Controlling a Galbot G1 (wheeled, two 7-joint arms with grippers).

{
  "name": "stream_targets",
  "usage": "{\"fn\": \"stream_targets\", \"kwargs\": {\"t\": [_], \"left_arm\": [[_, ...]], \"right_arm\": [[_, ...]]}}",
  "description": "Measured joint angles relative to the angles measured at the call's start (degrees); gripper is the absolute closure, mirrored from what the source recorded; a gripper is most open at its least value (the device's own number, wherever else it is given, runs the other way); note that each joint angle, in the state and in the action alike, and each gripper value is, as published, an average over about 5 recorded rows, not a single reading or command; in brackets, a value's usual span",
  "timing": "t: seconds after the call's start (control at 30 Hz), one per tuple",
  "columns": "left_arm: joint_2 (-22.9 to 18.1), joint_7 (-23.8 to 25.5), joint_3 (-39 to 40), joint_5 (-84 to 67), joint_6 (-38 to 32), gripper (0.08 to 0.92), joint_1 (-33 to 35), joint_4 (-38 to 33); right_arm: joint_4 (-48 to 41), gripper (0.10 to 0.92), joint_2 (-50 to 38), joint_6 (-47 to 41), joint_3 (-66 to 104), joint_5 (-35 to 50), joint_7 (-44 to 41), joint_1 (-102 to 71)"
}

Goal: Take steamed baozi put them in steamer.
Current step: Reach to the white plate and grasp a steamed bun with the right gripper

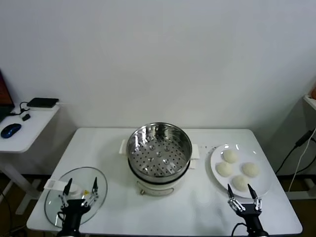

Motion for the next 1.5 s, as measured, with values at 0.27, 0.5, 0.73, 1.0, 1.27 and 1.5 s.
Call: {"fn": "stream_targets", "kwargs": {"t": [0.27, 0.5, 0.73, 1.0, 1.27, 1.5], "left_arm": [[0.0, 0.0, 0.2, 0.7, -0.4, 0.177, 0.1, 0.3], [0.0, 0.1, 0.7, 1.2, -0.7, 0.177, 0.4, 0.0], [0.0, 0.2, 1.2, 2.2, -1.4, 0.177, 0.9, -0.2], [0.0, 0.5, 2.2, 3.9, -2.7, 0.177, 0.9, 0.7], [0.0, 0.8, 2.8, 5.3, -3.9, 0.177, 1.4, 1.1], [0.0, 0.9, 3.0, 6.1, -4.8, 0.177, 2.0, 1.0]], "right_arm": [[-1.3, 0.203, -5.4, -11.0, -0.4, -0.3, 1.4, 9.1], [-3.4, 0.203, -14.5, -24.6, -4.1, -2.6, -1.8, 20.5], [-6.1, 0.203, -27.7, -33.3, -11.3, -8.9, -13.7, 31.6], [-13.2, 0.203, -39.0, -32.3, -32.5, -16.5, -30.9, 53.3], [-24.5, 0.203, -40.1, -25.4, -62.8, -18.9, -47.0, 83.2], [-34.4, 0.203, -36.1, -19.6, -87.3, -18.6, -57.0, 104.0]]}}
